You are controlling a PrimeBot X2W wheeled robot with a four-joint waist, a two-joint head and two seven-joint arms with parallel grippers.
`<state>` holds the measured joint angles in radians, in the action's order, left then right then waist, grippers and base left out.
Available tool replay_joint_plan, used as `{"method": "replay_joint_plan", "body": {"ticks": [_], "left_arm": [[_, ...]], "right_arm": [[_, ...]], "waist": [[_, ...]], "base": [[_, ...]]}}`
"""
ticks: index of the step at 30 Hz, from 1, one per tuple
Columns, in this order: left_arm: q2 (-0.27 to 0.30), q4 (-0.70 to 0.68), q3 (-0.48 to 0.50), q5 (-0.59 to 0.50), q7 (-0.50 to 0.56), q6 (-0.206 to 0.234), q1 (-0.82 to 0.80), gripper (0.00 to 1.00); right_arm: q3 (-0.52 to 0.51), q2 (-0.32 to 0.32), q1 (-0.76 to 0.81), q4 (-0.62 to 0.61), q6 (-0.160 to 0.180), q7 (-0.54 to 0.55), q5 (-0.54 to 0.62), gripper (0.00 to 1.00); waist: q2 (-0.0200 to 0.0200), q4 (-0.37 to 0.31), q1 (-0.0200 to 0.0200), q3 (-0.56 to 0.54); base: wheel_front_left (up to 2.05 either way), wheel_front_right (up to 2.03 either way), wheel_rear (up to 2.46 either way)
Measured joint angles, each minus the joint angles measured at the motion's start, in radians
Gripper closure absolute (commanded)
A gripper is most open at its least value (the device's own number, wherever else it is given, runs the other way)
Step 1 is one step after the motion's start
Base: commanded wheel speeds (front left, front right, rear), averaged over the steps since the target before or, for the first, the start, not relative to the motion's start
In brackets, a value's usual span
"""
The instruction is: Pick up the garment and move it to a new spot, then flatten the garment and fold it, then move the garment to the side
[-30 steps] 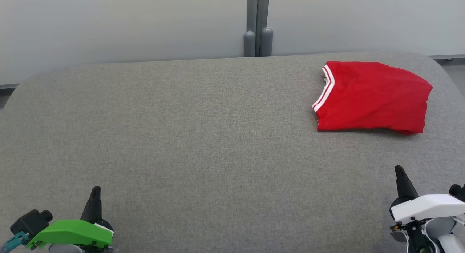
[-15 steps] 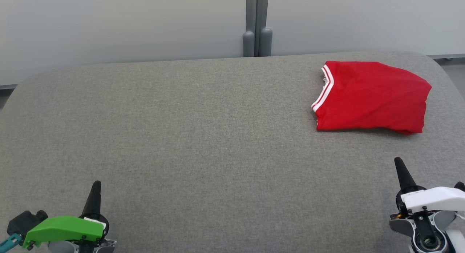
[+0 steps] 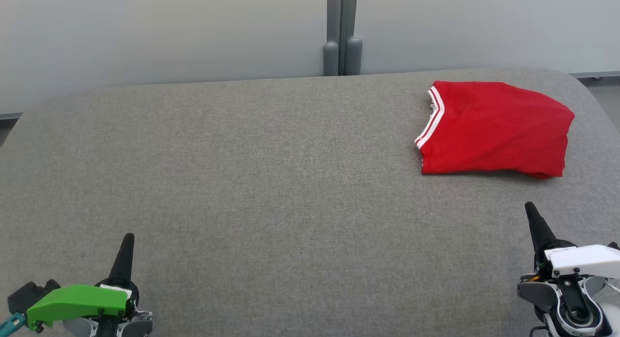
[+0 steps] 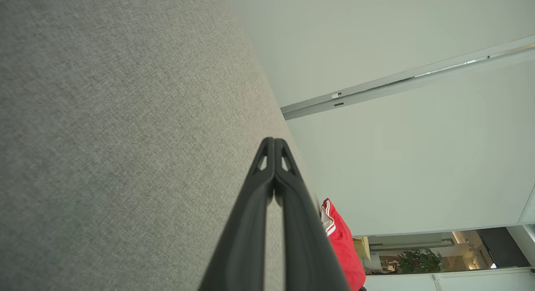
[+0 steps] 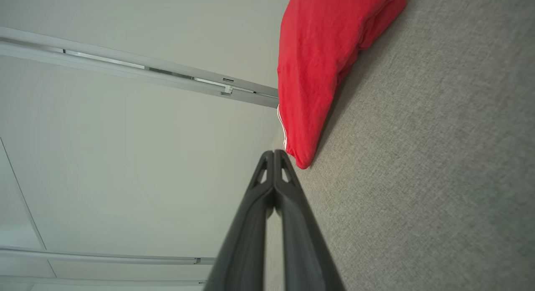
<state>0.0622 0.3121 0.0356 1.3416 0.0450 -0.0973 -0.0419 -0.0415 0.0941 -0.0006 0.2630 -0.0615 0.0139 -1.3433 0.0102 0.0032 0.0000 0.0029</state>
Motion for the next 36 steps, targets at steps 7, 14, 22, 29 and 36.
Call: {"method": "replay_joint_plan", "body": {"ticks": [7,14,22,29,36], "left_arm": [[-0.010,-0.005,0.018,0.077,0.018,-0.004,-0.001,1.00],[-0.014,-0.013,0.031,0.146,0.043,-0.013,-0.007,1.00],[-0.019,-0.028,0.051,0.226,0.069,-0.022,-0.021,1.00],[-0.021,-0.030,0.056,0.257,0.075,-0.025,-0.021,1.00],[-0.021,-0.030,0.056,0.257,0.075,-0.025,-0.021,1.00]], "right_arm": [[-0.022,-0.007,-0.018,0.003,-0.012,0.025,-0.078,1.00],[-0.044,-0.027,-0.035,0.008,-0.034,0.046,-0.154,1.00],[-0.067,-0.036,-0.048,0.015,-0.053,0.072,-0.249,1.00],[-0.075,-0.039,-0.056,0.017,-0.053,0.077,-0.269,1.00],[-0.076,-0.039,-0.056,0.018,-0.053,0.077,-0.269,1.00]], "waist": [[0.0000,-0.001,0.0000,0.000],[0.0000,-0.002,0.0000,0.000],[0.0000,-0.003,0.0000,0.000],[0.0000,-0.003,0.0000,0.000],[0.0000,-0.003,0.0000,0.000]], "base": [[0.00,0.00,0.00],[0.00,0.00,0.00],[0.00,0.00,0.00],[0.00,0.00,0.00],[0.00,0.00,0.00]]}}
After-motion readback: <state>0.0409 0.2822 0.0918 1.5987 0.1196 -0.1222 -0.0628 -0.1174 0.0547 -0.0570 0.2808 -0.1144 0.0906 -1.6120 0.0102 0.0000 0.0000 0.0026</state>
